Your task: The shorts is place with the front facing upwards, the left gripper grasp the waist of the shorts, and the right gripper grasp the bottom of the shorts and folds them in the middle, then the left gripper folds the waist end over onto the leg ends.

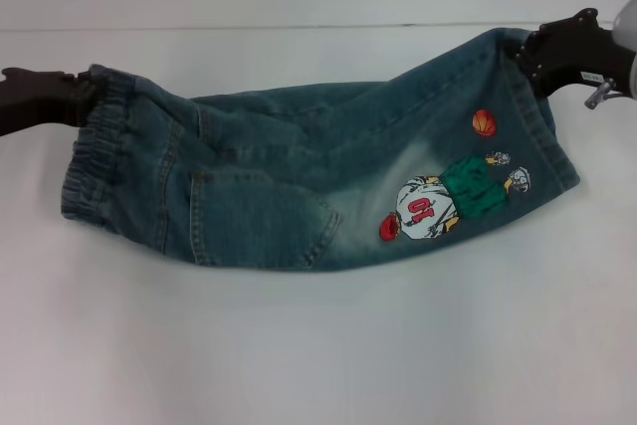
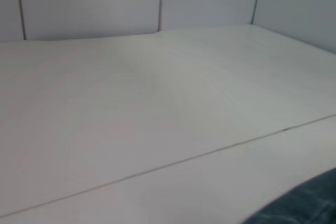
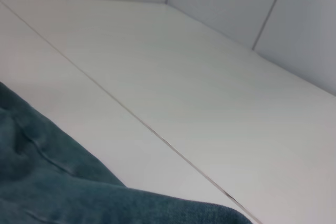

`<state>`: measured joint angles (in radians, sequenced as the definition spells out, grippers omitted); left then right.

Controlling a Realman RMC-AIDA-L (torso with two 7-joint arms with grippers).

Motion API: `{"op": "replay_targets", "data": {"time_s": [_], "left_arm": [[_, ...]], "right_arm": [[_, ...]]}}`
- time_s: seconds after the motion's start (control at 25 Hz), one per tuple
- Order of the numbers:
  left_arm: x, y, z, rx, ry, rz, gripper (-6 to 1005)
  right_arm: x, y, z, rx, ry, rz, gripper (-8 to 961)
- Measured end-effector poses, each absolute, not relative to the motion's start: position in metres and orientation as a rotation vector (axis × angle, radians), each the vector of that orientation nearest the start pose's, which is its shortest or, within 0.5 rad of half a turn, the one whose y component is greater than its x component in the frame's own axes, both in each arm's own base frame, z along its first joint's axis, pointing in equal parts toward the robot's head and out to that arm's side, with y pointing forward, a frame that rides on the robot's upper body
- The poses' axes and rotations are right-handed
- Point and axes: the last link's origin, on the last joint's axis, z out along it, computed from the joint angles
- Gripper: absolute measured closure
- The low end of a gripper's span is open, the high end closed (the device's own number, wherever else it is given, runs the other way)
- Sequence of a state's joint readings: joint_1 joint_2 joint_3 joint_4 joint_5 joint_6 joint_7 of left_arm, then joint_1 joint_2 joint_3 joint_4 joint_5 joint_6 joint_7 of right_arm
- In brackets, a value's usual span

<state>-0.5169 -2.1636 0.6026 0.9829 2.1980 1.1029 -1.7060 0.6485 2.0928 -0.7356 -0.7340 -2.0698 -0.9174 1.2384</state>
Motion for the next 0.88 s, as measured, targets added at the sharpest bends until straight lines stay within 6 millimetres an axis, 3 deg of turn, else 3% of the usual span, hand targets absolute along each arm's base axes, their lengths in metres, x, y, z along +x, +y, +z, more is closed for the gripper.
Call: {"op": "replay_targets", "data": {"time_s": [0.24, 0.44, 0.88], "left_arm": [[-0.29, 0.397, 0.045, -2.143, -0.811, -0.307, 949], [-0.295, 0.403, 0.048, -2.083, -0.81, -0.281, 949], [-0.308, 0.404, 0.051, -2.014, -0.827, -0.245, 950]], "right_arm": [[0.279, 0.434, 0.02, -2.237, 0.337, 0.075, 914], [0.287, 0.437, 0.02, -2.188, 0.364, 0.026, 915], [0.287, 0.441, 0.014, -2.175, 0.348, -0.014, 897]]}}
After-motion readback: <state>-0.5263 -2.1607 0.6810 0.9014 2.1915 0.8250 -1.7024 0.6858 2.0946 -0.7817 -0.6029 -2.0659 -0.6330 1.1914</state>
